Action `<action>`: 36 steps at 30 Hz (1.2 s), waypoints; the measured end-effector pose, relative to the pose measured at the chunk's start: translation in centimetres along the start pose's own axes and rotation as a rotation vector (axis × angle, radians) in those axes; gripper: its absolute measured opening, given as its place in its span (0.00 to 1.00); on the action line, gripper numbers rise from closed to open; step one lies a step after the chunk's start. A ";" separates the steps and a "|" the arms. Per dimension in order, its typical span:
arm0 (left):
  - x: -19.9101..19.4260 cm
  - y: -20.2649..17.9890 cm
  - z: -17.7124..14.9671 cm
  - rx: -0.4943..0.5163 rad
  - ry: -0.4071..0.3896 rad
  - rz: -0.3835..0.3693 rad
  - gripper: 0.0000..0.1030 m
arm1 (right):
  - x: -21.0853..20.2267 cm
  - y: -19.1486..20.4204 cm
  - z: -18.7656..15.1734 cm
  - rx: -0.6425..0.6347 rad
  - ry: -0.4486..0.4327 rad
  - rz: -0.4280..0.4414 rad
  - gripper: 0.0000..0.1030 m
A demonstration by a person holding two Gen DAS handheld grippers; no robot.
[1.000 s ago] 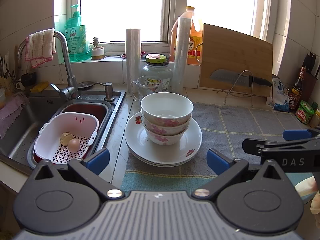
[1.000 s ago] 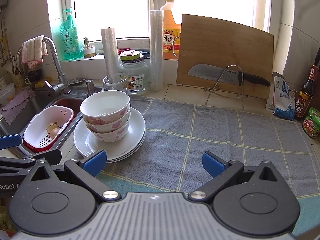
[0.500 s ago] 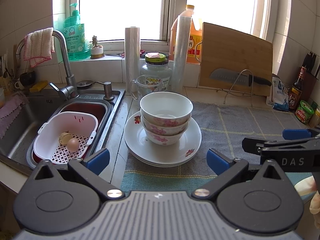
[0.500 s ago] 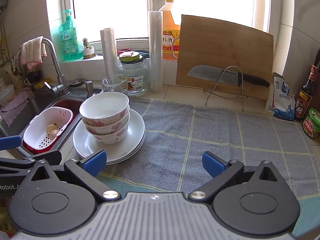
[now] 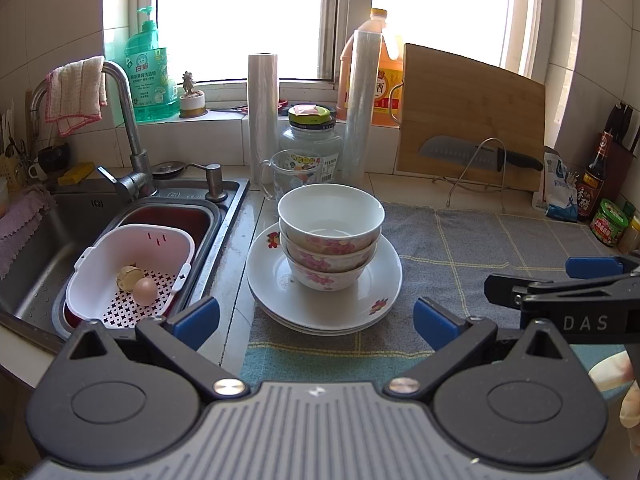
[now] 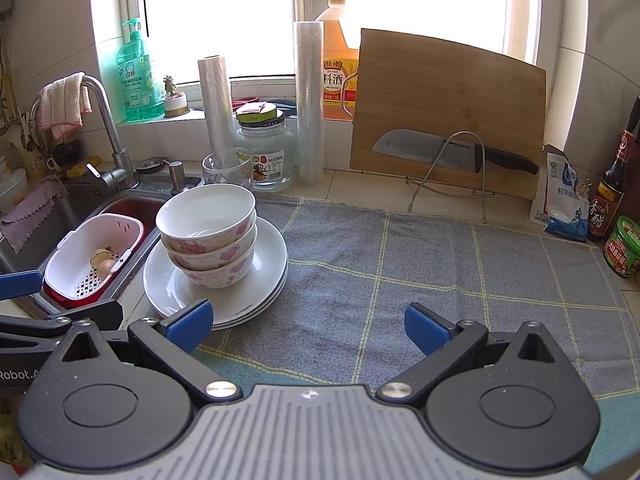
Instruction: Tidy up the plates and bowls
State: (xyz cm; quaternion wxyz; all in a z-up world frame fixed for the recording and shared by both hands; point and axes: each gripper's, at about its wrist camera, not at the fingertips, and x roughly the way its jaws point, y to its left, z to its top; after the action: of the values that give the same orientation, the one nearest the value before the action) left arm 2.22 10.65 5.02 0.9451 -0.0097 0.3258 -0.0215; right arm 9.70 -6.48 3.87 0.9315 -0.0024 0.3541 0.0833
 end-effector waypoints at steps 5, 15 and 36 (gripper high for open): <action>0.1 0.0 0.0 0.000 0.001 -0.002 0.99 | 0.0 -0.1 0.0 0.002 0.002 0.000 1.00; -0.1 -0.3 0.1 0.003 0.000 0.005 0.99 | -0.1 -0.2 0.1 0.004 0.002 -0.002 1.00; -0.7 -1.5 -0.2 0.022 -0.024 0.069 0.99 | -0.5 -0.5 -0.2 0.003 0.001 -0.021 1.00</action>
State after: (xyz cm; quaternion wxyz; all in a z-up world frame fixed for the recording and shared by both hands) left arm 1.52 9.15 5.36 0.9492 0.0115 0.3144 0.0075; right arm 9.31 -7.08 4.03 0.9322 -0.0046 0.3545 0.0731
